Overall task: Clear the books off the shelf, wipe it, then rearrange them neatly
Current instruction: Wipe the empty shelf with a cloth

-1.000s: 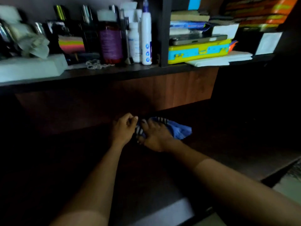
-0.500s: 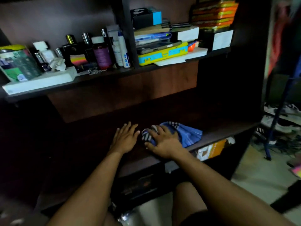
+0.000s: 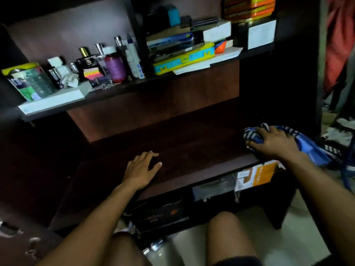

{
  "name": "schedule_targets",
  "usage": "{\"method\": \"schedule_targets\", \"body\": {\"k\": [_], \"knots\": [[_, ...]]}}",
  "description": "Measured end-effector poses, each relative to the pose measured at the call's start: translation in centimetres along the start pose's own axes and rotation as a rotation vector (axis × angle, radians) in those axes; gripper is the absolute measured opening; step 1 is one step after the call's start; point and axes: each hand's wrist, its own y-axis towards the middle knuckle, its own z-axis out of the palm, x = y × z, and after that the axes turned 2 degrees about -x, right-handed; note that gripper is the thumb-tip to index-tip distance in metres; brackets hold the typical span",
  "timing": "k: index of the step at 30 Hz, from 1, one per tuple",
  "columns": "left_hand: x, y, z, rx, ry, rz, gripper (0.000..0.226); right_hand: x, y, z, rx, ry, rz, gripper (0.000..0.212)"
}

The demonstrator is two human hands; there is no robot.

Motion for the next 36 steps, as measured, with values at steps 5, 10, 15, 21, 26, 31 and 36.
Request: {"method": "schedule_targets", "body": {"k": [5,10,15,21,26,31,36], "knots": [[-0.3,0.4,0.7,-0.123,-0.012,-0.030,0.046,7.1,4.7,1.9,0.054,0.007,-0.177,0.079],[-0.2,0.4,0.8,-0.111,-0.048,-0.045,0.045,18.1,-3.1,3.0,0.142,0.058,-0.507,0.085],[-0.5,-0.1,0.6,-0.083,-0.114,-0.038,0.044,17.3,-8.9,2.2,0.205,0.054,-0.672,0.103],[4.8,-1.5,-2.7,0.018,-0.136,0.095,0.043,18.5,-9.3,0.9,0.220,-0.018,-0.778,0.095],[13.2,-1.1,-3.1,-0.080,-0.056,-0.228,0.063,21.4,-5.5,3.2,0.226,0.013,-0.834,0.082],[14.3,-0.3,-1.3,-0.105,-0.067,-0.276,0.066,25.7,5.2,5.5,0.141,0.118,-0.740,0.080],[14.6,0.0,-1.1,-0.107,-0.040,-0.294,0.071,33.1,14.4,7.5,0.194,0.084,-0.564,0.083]]}}
